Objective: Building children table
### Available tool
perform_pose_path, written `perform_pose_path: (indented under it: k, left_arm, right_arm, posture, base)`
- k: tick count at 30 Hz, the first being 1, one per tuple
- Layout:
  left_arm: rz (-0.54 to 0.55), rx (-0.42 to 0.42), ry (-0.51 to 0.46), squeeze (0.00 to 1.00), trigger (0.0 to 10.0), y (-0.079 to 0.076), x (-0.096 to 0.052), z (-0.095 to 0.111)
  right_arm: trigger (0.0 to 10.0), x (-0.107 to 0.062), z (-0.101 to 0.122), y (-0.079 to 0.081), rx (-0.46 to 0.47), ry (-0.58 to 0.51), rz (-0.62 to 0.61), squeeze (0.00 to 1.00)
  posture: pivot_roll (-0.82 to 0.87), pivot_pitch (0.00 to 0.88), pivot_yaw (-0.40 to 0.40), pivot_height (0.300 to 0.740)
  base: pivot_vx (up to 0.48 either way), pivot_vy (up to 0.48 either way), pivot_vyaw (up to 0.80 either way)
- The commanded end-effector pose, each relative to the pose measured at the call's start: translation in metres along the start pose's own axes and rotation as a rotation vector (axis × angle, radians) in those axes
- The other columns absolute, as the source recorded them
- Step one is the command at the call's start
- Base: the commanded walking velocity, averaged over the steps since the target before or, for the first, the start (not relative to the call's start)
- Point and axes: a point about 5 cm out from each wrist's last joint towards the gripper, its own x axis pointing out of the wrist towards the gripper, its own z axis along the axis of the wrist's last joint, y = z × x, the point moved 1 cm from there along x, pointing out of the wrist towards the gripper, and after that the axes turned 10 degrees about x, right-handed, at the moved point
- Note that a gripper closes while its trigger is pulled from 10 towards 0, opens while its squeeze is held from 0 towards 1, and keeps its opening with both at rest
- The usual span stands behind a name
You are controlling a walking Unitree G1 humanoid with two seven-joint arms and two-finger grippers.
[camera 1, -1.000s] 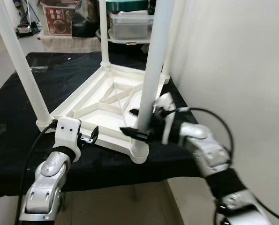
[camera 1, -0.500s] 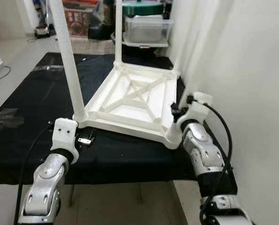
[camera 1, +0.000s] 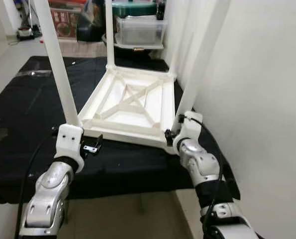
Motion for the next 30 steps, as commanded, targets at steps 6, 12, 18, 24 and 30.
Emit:
perform_pose_path:
  k: [6, 12, 18, 24, 30]
  left_arm:
    - [-0.006, -0.001, -0.004, 0.0, 10.0, -0.003, 0.002, 0.0]
    - [-0.022, 0.001, -0.009, 0.0, 10.0, -0.003, 0.003, 0.001]
    - [-0.024, 0.003, -0.013, 0.0, 10.0, -0.003, 0.003, 0.001]
    - [-0.023, 0.0, -0.019, 0.0, 10.0, -0.003, 0.001, 0.001]
    - [-0.023, -0.008, -0.025, 0.0, 10.0, -0.003, -0.001, 0.002]
  right_arm:
    - [10.0, -0.01, 0.053, 0.012, -0.065, -0.254, 0.161, 0.0]
    - [10.0, -0.049, 0.079, 0.051, -0.129, -0.347, 0.896, 0.0]
    - [10.0, -0.054, 0.053, 0.063, -0.397, -0.252, 1.191, 0.0]
    - [0.8, -0.047, 0.036, 0.066, -0.455, -0.183, 1.269, 0.0]
    - [0.0, -0.029, 0.042, 0.062, -0.398, -0.186, 1.125, 0.0]
  posture:
    - [0.05, 0.0, -0.107, 0.74]
    - [0.05, 0.0, -0.102, 0.74]
    - [0.06, 0.0, -0.11, 0.74]
    - [0.09, 0.0, -0.126, 0.74]
    - [0.09, 0.0, -0.129, 0.74]
  base:
    - [0.0, 0.0, 0.0]
    - [0.0, 0.0, 0.0]
    - [0.0, 0.0, 0.0]
    - [0.0, 0.0, 0.0]
    - [0.0, 0.0, 0.0]
